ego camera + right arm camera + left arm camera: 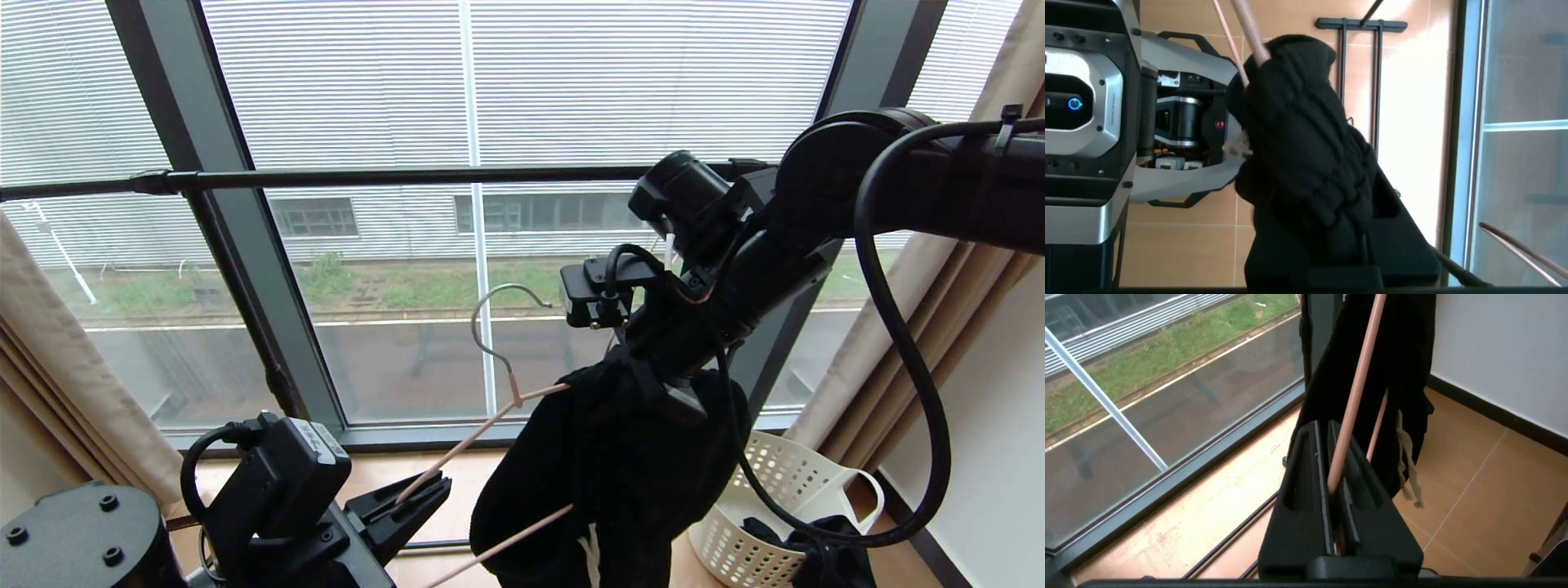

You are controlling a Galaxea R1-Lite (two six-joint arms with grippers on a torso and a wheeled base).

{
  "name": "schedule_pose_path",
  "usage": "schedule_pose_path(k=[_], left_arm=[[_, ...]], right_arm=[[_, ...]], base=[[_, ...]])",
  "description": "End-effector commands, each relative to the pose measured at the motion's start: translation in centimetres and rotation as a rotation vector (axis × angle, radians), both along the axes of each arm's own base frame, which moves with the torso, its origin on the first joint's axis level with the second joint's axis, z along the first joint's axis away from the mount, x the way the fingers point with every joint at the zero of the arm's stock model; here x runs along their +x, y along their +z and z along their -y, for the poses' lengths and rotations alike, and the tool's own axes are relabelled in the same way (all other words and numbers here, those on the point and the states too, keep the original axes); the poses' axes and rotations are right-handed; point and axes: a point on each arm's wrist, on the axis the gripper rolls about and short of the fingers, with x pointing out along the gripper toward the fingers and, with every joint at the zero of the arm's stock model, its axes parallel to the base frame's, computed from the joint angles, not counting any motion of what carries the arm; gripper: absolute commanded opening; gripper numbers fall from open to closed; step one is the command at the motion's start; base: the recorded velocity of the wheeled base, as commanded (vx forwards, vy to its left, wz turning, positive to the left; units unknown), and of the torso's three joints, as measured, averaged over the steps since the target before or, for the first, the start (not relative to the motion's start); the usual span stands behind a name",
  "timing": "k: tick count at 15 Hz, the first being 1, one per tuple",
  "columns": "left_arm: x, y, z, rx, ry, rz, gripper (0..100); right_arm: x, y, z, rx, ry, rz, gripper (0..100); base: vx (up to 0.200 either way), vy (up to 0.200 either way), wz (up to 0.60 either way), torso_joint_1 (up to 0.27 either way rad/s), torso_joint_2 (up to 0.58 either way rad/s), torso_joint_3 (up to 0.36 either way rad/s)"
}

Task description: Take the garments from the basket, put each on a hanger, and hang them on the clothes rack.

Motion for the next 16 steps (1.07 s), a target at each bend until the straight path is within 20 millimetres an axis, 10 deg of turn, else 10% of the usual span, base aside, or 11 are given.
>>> schedule_pose_path(k=[1, 8, 9, 16], left_arm=[[0.1, 0.0, 0.0, 0.002, 0.002, -0.001, 0], [0.2, -0.1, 0.0, 0.027, 0.004, 0.017, 0], [0.2, -0.1, 0.0, 0.027, 0.004, 0.017, 100], [1.0, 0.6, -1.1, -0.004, 0.07, 0.038, 100]], right_arm=[[0.0, 0.1, 0.0, 0.001, -0.001, -0.001, 0], [-0.4, 0.7, 0.3, 0.009, 0.0, 0.011, 0], [-0.5, 0.8, 0.3, 0.01, 0.0, 0.013, 0], [-0.7, 0.9, 0.6, 0.003, -0.003, 0.003, 0]], base=[[0.0, 0.0, 0.0, 0.0, 0.0, 0.0], [0.0, 0.0, 0.0, 0.0, 0.0, 0.0], [0.0, 0.0, 0.0, 0.0, 0.0, 0.0], [0.0, 0.0, 0.0, 0.0, 0.0, 0.0]])
